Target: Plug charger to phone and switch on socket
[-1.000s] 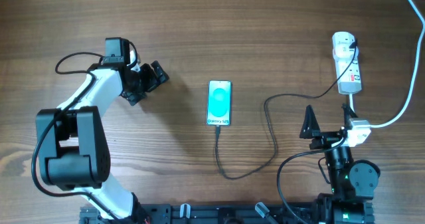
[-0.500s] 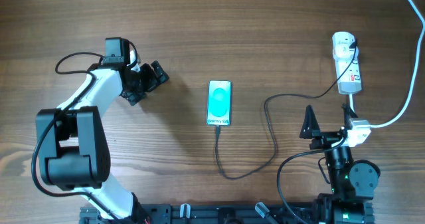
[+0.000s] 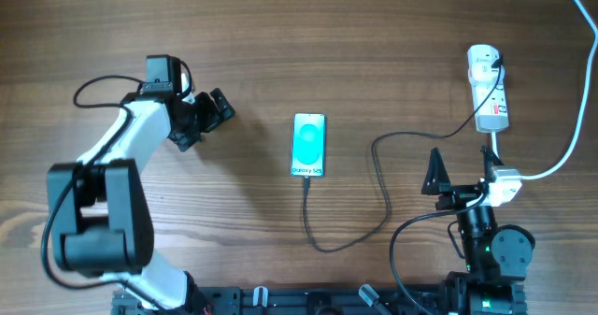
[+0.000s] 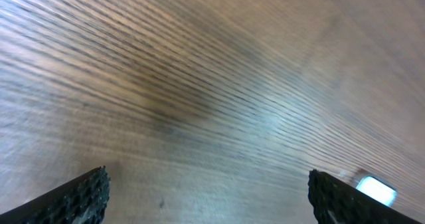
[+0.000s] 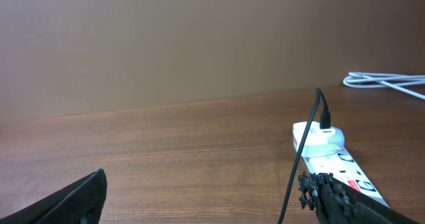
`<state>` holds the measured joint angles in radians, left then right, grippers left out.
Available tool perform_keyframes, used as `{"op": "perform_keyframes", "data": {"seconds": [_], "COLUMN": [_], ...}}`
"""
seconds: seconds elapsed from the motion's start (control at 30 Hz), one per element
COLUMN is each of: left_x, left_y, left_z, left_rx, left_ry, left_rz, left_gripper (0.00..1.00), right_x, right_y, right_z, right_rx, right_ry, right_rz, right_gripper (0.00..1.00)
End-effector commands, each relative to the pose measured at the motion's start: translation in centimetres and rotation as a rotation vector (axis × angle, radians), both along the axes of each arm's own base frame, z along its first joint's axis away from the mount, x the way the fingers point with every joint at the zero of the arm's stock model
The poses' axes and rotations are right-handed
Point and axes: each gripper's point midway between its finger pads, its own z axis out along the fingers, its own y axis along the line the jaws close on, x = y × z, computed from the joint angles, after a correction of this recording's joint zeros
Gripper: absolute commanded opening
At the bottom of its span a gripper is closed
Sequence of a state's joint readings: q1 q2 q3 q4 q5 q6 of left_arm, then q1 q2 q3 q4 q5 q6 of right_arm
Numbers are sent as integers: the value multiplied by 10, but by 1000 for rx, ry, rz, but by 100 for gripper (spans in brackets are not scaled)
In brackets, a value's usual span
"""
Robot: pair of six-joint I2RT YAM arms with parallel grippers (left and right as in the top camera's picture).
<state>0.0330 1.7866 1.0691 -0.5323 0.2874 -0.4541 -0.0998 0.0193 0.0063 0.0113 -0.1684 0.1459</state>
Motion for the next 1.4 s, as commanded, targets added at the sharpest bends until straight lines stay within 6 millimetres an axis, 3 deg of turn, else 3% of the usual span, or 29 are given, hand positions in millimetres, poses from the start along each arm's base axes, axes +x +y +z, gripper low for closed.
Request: {"op": "perform_keyframes", "data": {"seconds": [0.0, 0.3, 0.47, 0.6, 0.8, 1.03, 1.2, 1.37], "left_x": [8, 6, -18, -45, -91, -154, -165, -154], "left_y": [7, 14, 30, 40, 52, 39, 39, 46], "left_z": [45, 112, 125, 106, 45, -20, -44, -35], "left_rx": [24, 79, 184, 243, 312, 258, 261, 299], "left_ry": [-130, -312, -296, -249, -181, -119, -222, -315], "left_rz": [14, 13, 32, 56, 79, 52, 64, 84], "left_gripper": [100, 100, 100, 100, 100, 100, 100, 100], "right_x": [-1, -1, -1, -1, -1, -1, -1, -1], "right_y": [3, 3, 3, 3, 3, 3, 3, 3], "right_z": [4, 4, 4, 4, 4, 4, 4, 4], "right_rx": [12, 12, 12, 12, 12, 12, 12, 12], "right_ry": [-16, -16, -16, -16, -16, -16, -16, -16], "right_rz": [15, 15, 15, 15, 15, 15, 15, 15], "right_gripper": [100, 100, 100, 100, 100, 100, 100, 100]}}
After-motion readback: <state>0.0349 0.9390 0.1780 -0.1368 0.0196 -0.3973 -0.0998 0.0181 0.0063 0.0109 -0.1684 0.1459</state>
